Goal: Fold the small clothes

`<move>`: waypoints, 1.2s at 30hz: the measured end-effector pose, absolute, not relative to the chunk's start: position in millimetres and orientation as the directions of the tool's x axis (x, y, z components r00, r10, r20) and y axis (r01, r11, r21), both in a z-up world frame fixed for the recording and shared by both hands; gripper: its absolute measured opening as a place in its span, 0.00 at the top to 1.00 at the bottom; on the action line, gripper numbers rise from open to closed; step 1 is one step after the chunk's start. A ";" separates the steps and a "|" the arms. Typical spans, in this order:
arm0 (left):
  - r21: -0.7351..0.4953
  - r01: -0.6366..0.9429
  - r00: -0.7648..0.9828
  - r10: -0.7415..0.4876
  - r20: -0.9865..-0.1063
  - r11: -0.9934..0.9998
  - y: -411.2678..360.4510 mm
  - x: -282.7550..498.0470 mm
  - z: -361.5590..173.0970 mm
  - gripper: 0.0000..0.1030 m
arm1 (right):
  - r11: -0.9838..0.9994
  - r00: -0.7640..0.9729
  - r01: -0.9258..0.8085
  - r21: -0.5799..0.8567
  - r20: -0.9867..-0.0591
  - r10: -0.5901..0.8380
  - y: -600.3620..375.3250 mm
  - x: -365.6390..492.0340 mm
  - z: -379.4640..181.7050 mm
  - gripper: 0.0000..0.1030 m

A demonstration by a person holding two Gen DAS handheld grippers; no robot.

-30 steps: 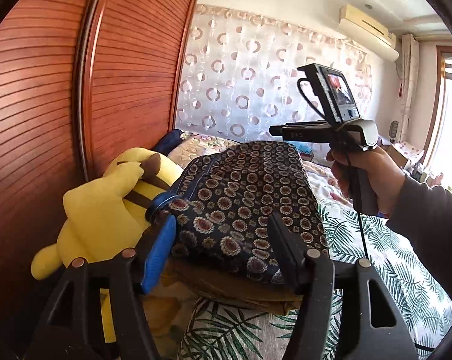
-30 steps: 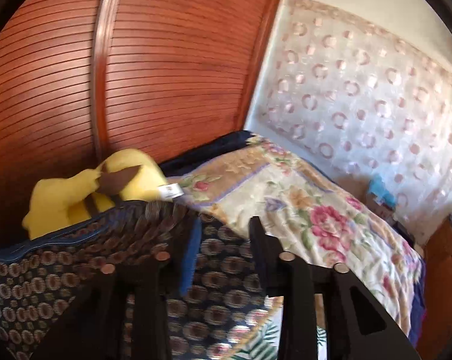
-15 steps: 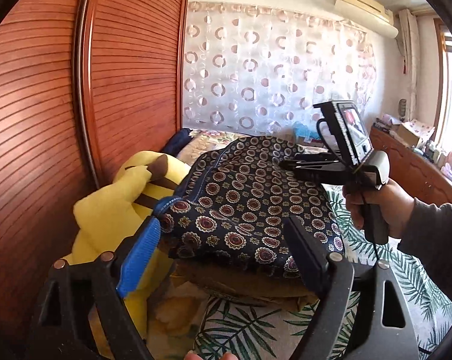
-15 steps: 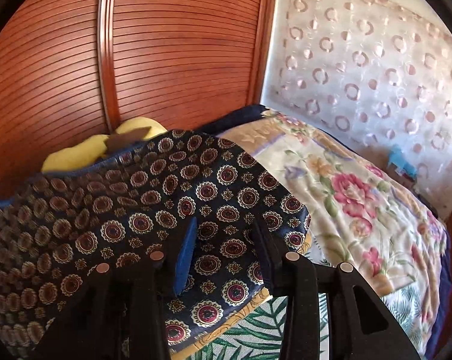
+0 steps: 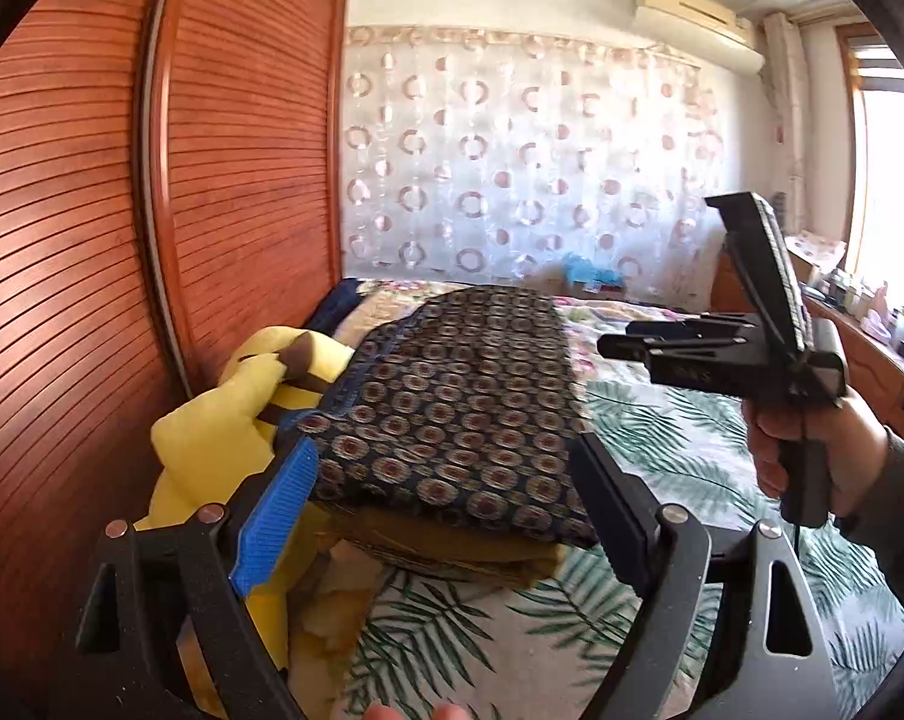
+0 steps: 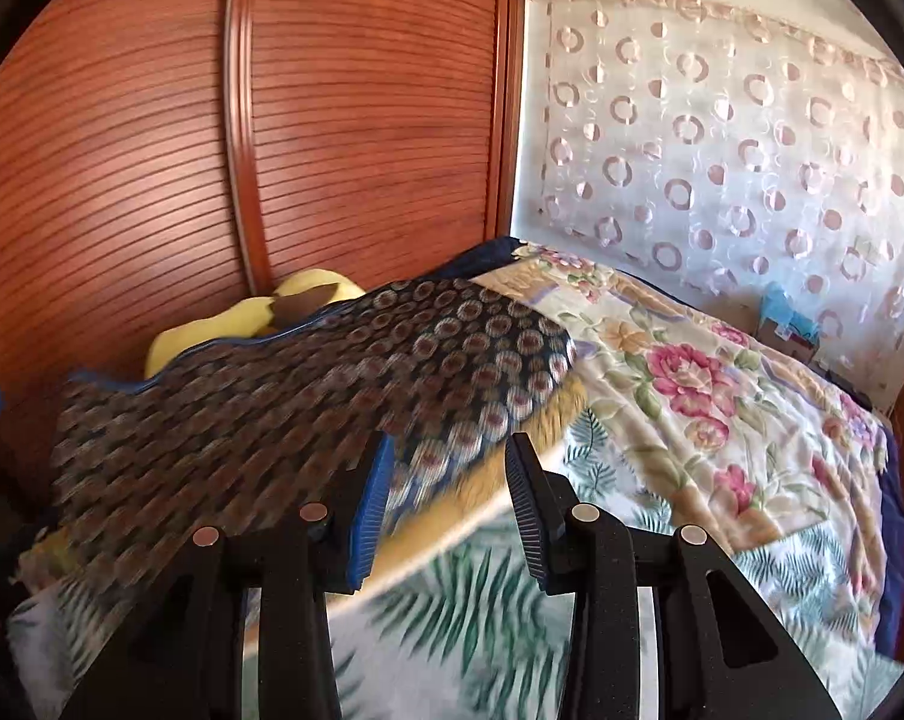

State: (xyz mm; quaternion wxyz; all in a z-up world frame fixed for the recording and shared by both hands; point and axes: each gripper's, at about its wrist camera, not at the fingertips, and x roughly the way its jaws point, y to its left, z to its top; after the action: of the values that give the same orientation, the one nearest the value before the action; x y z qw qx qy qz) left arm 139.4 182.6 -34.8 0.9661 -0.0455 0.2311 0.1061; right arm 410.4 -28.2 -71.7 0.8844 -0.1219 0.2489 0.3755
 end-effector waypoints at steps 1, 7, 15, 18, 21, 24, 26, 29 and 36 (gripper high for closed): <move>-0.035 -0.207 0.872 0.168 -0.460 0.978 177.7 137.0 -34.0 0.16 | 0.696 0.597 -0.718 -0.026 -0.537 0.596 -35.2 399.8 -71.0 0.61; -0.050 -0.149 0.874 0.108 -0.474 0.988 153.8 124.1 -33.4 0.16 | 0.723 0.597 -0.690 0.018 -0.550 0.583 -78.8 347.3 -65.4 0.61; -0.055 -0.102 0.886 0.066 -0.460 0.993 127.1 106.0 -28.6 0.16 | 0.745 0.614 -0.667 0.024 -0.549 0.567 -128.7 281.6 -47.0 0.37; -0.036 -0.089 0.894 0.064 -0.443 0.995 116.9 98.6 -24.0 0.16 | 0.769 0.646 -0.639 0.012 -0.535 0.545 -145.7 256.5 -47.0 0.31; -0.036 -0.061 0.891 0.038 -0.452 0.997 106.1 93.9 -23.8 0.16 | 0.797 0.667 -0.604 0.026 -0.531 0.523 -164.9 231.3 -46.2 0.31; -0.074 0.005 0.879 -0.040 -0.476 0.997 92.0 92.4 -29.6 0.16 | 0.843 0.709 -0.538 0.003 -0.539 0.455 -183.0 209.3 -43.6 0.31; -0.079 0.033 0.865 -0.068 -0.497 0.996 82.8 93.7 -34.8 0.16 | 0.855 0.723 -0.518 0.014 -0.527 0.447 -195.8 192.3 -38.8 0.31; -0.078 0.053 0.848 -0.086 -0.522 0.996 66.1 95.5 -40.6 0.16 | 0.871 0.740 -0.490 0.033 -0.512 0.435 -215.7 165.3 -30.4 0.31; -0.032 0.095 0.850 -0.098 -0.518 0.995 26.2 96.5 -30.0 0.16 | 0.908 0.795 -0.417 0.045 -0.467 0.388 -258.2 113.4 -16.4 0.27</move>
State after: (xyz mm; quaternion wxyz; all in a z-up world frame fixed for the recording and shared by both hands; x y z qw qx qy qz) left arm 96.5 26.2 -29.9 0.9617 -0.0027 0.2696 -0.0501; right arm 113.4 -258.2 -16.4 0.9468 -0.0303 0.2396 0.2128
